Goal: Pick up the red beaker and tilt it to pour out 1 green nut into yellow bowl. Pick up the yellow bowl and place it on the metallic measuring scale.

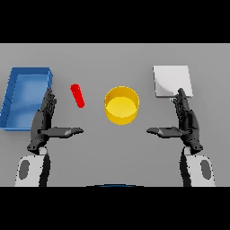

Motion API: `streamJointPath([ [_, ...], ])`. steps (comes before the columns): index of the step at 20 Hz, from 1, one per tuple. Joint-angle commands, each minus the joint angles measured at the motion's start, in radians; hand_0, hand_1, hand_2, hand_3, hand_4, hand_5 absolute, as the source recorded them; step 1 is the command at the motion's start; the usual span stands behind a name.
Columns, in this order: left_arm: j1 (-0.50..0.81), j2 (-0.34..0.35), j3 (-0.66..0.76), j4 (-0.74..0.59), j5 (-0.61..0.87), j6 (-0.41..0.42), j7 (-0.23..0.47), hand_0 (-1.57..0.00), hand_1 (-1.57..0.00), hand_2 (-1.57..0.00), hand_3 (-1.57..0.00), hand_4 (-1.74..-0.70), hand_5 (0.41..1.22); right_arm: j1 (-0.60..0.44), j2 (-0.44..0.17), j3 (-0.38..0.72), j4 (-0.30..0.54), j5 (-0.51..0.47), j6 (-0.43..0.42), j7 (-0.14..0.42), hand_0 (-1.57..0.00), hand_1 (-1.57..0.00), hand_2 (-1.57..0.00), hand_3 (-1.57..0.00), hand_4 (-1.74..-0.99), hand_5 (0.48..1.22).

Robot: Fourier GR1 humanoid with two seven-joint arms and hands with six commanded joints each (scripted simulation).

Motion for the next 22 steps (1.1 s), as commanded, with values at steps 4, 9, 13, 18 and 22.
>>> streamJointPath([
  [4,0.024,-0.013,-0.017,-0.019,-0.01,0.004,-0.009,0.0,0.0,0.0,0.0,-1.14,0.66,0.0,0.008,0.007,0.0,0.006,-0.006,0.0,0.0,0.0,0.0,0.0,-1.071,0.578],
  [9,0.165,0.035,-0.132,-0.195,-0.135,-0.012,-0.038,0.0,0.0,0.0,0.0,-1.14,0.66,0.065,-0.056,0.112,-0.089,0.248,-0.072,-0.106,0.0,0.0,0.0,0.0,-1.066,0.576],
  [13,0.172,0.049,-0.162,-0.249,-0.173,-0.015,0.067,0.0,0.0,0.0,0.0,-1.14,0.655,0.096,-0.054,0.139,-0.131,0.277,-0.07,-0.093,0.0,0.0,0.0,0.0,-1.103,0.592],
  [18,0.095,0.042,-0.152,-0.152,-0.184,-0.011,0.104,0.0,0.0,0.0,0.0,-1.14,0.647,0.08,-0.063,0.13,-0.138,0.231,-0.03,-0.08,0.0,0.0,0.0,0.0,-1.18,0.627],
  [22,-0.031,0.048,-0.092,0.018,-0.151,-0.021,0.08,0.0,0.0,0.0,0.0,-1.18,0.65,0.093,-0.056,0.13,-0.131,0.211,-0.015,-0.094,0.0,0.0,0.0,0.0,-1.215,0.628],
])
